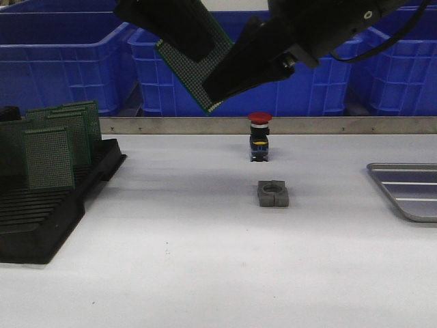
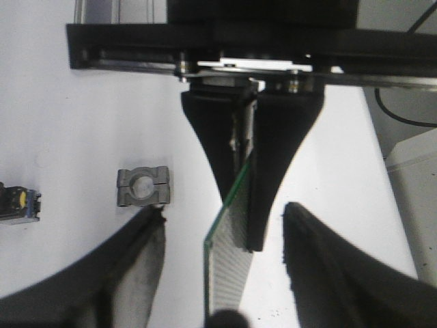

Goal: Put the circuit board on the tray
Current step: 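Grasp the board's edge with the right gripper and open the left gripper, then move the board with the right gripper and lower it onto the silver tray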

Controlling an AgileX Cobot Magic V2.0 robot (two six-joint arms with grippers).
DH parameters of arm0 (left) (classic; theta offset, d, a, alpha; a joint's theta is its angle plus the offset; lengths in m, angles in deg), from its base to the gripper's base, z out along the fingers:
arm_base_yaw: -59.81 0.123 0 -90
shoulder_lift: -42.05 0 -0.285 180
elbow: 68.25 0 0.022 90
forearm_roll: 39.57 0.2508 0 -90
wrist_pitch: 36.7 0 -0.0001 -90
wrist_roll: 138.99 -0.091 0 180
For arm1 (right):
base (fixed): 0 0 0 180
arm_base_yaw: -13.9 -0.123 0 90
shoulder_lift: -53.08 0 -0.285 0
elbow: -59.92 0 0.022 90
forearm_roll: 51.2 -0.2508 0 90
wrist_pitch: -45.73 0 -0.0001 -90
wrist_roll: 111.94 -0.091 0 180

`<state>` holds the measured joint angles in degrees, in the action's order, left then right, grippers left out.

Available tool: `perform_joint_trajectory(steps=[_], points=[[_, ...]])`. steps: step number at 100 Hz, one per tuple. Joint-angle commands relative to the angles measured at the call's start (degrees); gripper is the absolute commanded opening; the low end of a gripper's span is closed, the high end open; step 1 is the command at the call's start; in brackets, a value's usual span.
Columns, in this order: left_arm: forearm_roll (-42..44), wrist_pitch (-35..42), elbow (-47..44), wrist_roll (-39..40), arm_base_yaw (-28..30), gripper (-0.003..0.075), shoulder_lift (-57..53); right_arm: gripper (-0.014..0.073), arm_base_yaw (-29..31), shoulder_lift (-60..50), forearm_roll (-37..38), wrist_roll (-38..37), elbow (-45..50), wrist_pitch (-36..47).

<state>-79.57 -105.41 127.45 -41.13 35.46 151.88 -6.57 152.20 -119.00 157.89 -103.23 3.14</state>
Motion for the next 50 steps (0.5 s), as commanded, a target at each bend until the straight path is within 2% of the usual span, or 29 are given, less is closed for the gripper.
perform_joint_trajectory(steps=[1,19,35,50], points=[[-3.2,3.3,2.1,0.5,-0.4,0.0494,-2.5,-0.0113,1.0,-2.0,-2.7,-4.0,-1.5,-1.5],[-2.4,5.0,5.1,0.5,0.4,0.0497,-2.5,-0.0113,5.5,-2.0,-1.6,-12.0,-0.2,-1.9],[-2.3,5.2,5.6,0.5,1.2,0.0496,-2.5,-0.0113,13.1,-2.0,-0.7,-18.7,2.1,-1.8],[-2.3,5.2,5.6,0.5,1.3,0.0494,-2.5,-0.0113,20.9,-1.7,-0.1,-21.0,4.5,1.0]])
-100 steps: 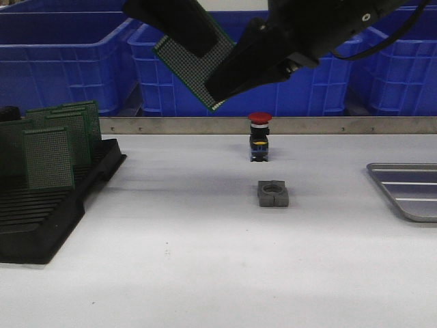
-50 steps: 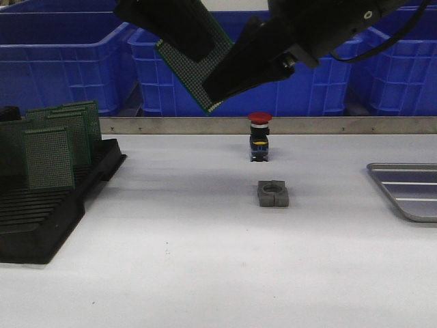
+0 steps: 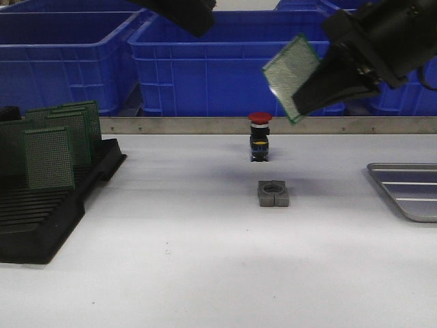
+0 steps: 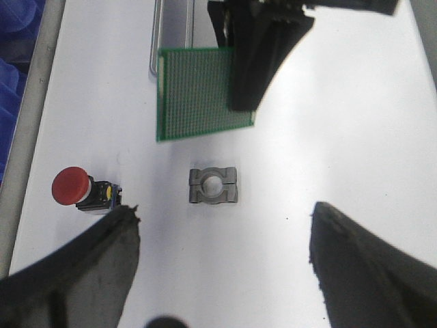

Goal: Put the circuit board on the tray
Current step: 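Move the board with the right gripper and lower it onto the silver tray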

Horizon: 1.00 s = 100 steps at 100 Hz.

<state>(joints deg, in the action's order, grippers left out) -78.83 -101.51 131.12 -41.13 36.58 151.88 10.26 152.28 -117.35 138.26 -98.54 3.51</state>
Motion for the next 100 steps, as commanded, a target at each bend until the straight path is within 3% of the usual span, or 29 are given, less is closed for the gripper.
perform_joint_trajectory(steps=[1,40,86,95,100], points=[[-3.0,1.3,1.9,0.5,0.2,0.0494,-2.5,-0.0113,4.4,-1.7,-1.7,-1.4,-0.1,0.6],[-3.0,1.3,1.9,0.5,0.2,0.0494,-2.5,-0.0113,16.7,5.5,-1.1,-1.4,0.7,2.3],[-3.0,1.3,1.9,0.5,0.2,0.0494,-2.5,-0.0106,18.1,9.9,4.1,-1.4,0.6,5.6],[-3.0,1.3,1.9,0.5,0.2,0.0494,-2.5,-0.0007,18.1,9.9,4.1,-1.4,0.6,6.3],[-3.0,1.3,1.9,0.5,0.2,0.0494,-2.5,0.0124,18.2,9.9,4.1,-1.4,0.6,6.6]])
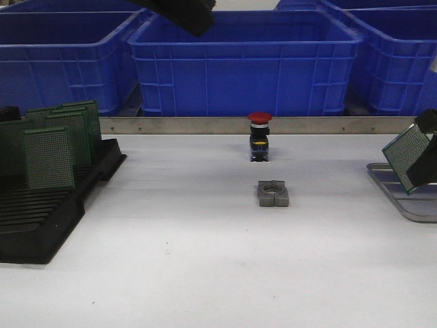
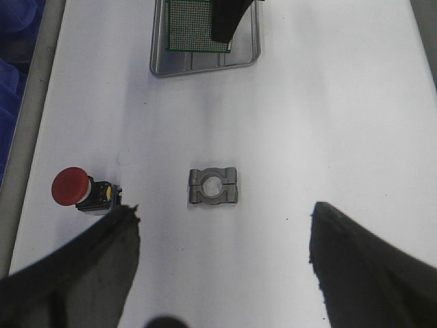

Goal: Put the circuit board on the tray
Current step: 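Move the board with the right gripper and lower it onto the silver tray, then reach the left gripper into the rack and grasp a second green board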

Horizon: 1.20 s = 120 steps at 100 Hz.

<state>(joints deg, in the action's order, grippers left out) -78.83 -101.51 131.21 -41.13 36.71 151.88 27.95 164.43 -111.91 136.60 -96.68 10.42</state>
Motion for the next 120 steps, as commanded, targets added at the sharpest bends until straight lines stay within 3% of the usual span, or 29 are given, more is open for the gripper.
perform_joint_trajectory(steps=[1,13,21,60,91,120], points=[[-3.0,1.3,1.8,0.5,0.1,0.0494,-2.5,0.0143,0.5,-2.3,-1.3,0.3,-1.2,-0.2],[-3.0,1.3,1.8,0.5,0.3,0.0494,-2.5,0.0468,0.5,-2.5,-1.3,0.3,-1.2,1.2],[-1.1,1.3,1.8,0.5,0.7,0.0494,-2.5,0.0555,0.6,-2.7,-1.3,0.3,-1.2,2.3],[3.6,1.3,1.8,0.5,8.6,0.0494,-2.5,0.0542,3.0,-2.7,-1.2,0.3,-1.2,2.7],[17.2,-0.3,1.8,0.5,17.7,0.0494,-2.5,0.0542,3.0,-2.7,-1.2,0.3,-1.2,2.3],[17.6,-2.4,1.6,0.5,27.0,0.0494,1.3,0.0542,3.0,-2.7,-1.2,0.3,-1.2,2.1]])
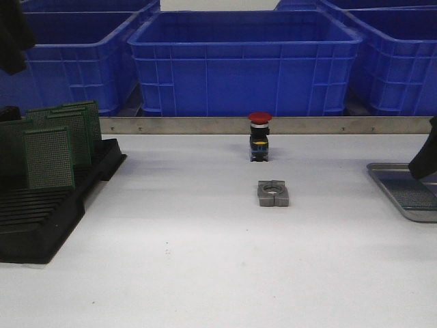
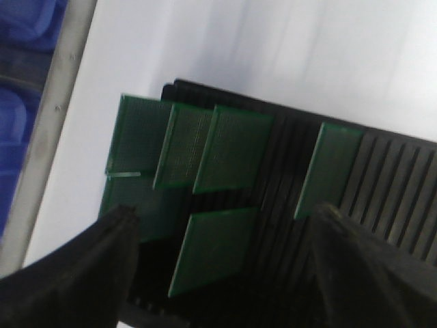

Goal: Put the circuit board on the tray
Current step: 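Reach the left gripper into the rack and grasp a second green board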

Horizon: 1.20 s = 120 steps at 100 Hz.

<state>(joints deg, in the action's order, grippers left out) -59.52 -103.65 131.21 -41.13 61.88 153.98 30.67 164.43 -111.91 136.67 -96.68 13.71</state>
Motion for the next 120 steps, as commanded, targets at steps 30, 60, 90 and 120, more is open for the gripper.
perform_joint_trajectory(steps=[30,60,90,120], points=[[0.2,1.2,1.7,-0.9,2.7,0.0494,5.1,0.0542,0.3,-2.7,-1.2,0.3,-1.2,-1.1],[0.3,7.0,1.7,-7.2,2.5,0.0494,9.1,0.0542,0.3,-2.7,-1.2,0.3,-1.2,-1.2],[0.4,5.1,1.7,-7.2,1.2,0.0488,11.4,0.0542,0.3,-2.7,-1.2,0.3,-1.2,-1.1],[2.2,0.5,1.7,-7.2,1.2,0.0145,11.4,0.0542,0.3,-2.7,-1.2,0.3,-1.2,-1.1]])
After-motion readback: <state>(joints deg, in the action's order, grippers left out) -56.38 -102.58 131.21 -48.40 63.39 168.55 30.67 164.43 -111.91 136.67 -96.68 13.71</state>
